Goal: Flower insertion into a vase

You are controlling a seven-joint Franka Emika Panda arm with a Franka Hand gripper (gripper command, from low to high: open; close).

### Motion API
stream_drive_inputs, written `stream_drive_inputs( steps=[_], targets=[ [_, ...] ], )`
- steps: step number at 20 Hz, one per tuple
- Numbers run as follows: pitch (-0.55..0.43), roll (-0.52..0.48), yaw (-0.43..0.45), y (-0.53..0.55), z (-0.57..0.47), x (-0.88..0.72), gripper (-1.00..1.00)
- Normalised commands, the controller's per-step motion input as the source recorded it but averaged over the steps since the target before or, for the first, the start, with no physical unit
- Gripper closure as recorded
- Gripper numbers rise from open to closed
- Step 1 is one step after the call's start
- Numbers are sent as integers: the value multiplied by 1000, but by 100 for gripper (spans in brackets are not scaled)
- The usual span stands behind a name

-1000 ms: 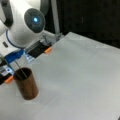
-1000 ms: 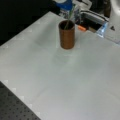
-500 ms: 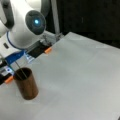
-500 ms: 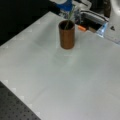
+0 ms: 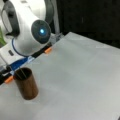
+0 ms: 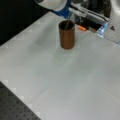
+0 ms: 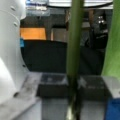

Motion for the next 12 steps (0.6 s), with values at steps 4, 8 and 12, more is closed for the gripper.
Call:
stream_drive_inputs(
  steps=[4,8,12],
  targets=[
    [79,-7,-135,54,-133,387,-100],
    [70,-9,-109,60,-86,408,-100],
    [97,1,-102,73,-47,430,-100]
  ],
)
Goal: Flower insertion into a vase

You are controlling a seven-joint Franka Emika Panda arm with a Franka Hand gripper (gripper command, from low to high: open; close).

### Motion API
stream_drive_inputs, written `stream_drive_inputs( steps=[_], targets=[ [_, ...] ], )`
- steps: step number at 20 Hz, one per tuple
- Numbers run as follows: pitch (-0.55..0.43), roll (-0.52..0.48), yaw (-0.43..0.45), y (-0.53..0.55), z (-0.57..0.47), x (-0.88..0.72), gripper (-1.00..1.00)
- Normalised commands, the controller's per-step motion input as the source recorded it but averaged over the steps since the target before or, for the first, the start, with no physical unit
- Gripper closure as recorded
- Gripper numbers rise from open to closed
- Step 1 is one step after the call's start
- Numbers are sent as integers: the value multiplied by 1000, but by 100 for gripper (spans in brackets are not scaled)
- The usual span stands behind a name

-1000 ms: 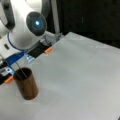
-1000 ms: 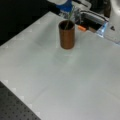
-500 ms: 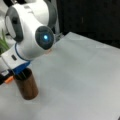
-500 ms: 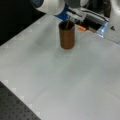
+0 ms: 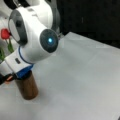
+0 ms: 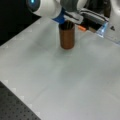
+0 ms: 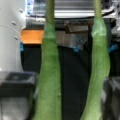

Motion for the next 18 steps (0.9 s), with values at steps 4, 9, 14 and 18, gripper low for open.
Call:
stream_drive_inputs(
  steps=[4,9,14,18],
  targets=[
    [115,5,-98,104,-33,503,-100],
    [-71,15,-95,174,72,497,-100],
    [-674,122,-48,280,120,282,-100],
    [-978,207,-116,401,136,-95,-100]
  ],
)
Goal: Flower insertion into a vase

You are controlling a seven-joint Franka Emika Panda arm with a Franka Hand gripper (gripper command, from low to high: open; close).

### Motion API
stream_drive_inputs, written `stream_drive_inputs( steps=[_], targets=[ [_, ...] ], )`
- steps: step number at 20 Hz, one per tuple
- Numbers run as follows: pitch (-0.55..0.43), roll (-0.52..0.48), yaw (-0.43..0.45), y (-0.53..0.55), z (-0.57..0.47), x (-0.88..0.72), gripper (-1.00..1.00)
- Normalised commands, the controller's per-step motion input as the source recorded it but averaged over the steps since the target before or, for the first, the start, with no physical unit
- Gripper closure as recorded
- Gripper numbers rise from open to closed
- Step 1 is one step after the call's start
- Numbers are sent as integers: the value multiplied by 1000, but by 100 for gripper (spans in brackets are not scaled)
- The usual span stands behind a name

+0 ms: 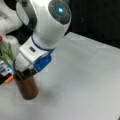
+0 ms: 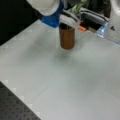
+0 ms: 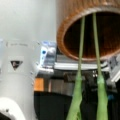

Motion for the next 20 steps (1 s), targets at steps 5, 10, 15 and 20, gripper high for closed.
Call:
stream_drive_inputs(
  steps=[5,10,15,20],
  targets=[
    [-865,112,-126,536,95,-361,-100],
    [-589,-18,-103,586,-72,-313,-100],
    [-268,-60,-114,531,-70,98,-100],
    [-31,10,-53,276,-46,482,-100]
  ],
)
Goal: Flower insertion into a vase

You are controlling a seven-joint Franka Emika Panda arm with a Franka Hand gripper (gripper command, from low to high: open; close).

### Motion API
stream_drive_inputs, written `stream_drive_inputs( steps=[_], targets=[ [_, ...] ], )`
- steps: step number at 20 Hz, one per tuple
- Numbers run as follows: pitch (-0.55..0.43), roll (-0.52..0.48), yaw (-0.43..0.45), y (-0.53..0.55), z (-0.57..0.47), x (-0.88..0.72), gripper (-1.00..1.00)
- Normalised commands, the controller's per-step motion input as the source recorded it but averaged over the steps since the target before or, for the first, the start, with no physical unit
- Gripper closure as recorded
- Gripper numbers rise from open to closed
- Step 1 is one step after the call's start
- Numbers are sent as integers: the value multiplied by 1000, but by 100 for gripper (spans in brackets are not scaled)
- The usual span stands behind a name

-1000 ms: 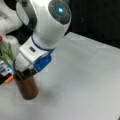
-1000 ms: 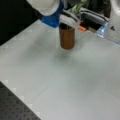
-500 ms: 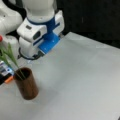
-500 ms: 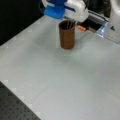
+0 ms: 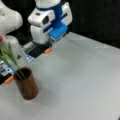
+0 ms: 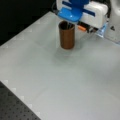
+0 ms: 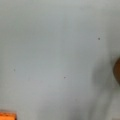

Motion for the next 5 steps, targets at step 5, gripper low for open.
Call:
stream_drive_inputs(
  steps=[5],
  targets=[
    [100,64,-44,-12,45,471,-100]
  ],
)
